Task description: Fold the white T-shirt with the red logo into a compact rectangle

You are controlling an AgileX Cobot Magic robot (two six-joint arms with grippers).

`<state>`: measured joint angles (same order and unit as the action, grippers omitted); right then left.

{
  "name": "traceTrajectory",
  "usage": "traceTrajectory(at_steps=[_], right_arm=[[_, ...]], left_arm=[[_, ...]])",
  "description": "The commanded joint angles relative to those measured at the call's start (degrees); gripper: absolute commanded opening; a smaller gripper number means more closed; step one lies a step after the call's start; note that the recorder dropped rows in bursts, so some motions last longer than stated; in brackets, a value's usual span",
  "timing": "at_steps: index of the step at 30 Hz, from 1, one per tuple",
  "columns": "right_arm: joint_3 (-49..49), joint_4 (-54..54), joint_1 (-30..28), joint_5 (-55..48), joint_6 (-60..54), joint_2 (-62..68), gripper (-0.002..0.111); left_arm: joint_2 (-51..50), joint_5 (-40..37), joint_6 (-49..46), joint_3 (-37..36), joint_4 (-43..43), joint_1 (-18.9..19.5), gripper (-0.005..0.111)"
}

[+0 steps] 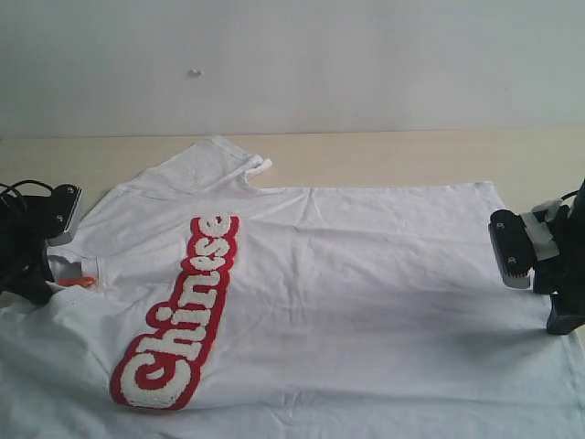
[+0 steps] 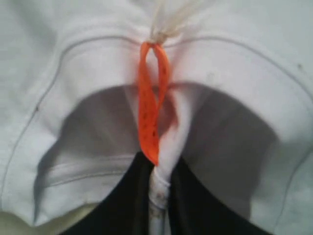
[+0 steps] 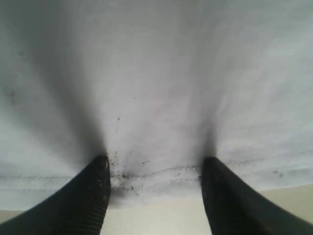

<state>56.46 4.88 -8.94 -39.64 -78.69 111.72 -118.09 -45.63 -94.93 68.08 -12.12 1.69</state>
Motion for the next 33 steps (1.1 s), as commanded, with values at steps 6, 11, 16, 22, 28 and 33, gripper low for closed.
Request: traceTrajectory(at_steps=[6, 11, 16, 22, 28, 33], right_arm=[[-2.21, 3.31, -0.35, 6.99, -0.50, 5.73, 0.027], [-1.44, 5.23, -0.35, 7.03, -0.35, 5.51, 0.005], [2.34, 5.23, -0.35, 7.03, 6.01, 3.78, 0.000], [2.78, 3.98, -0.35, 7.48, 6.42, 0.07, 0.000], [2.78, 1.85, -0.35, 6.98, 6.42, -4.49, 0.000], [2.78, 1.19, -0.35, 7.28, 6.59, -11.69, 0.000]], left_arm=[[-2.85, -1.20, 2.44, -1.39, 8.70, 0.21, 0.001], [-2.85, -1.10, 2.37, -1.39, 8.70, 0.07, 0.001], [-2.85, -1.10, 2.37, -1.39, 8.56, 0.07, 0.001], [-0.42, -0.48, 2.77, -1.39, 8.31, 0.07, 0.000], [5.84, 1.03, 6.39, -1.39, 8.31, 0.07, 0.000], [13.48, 3.01, 7.26, -1.39, 8.89, 0.07, 0.000]])
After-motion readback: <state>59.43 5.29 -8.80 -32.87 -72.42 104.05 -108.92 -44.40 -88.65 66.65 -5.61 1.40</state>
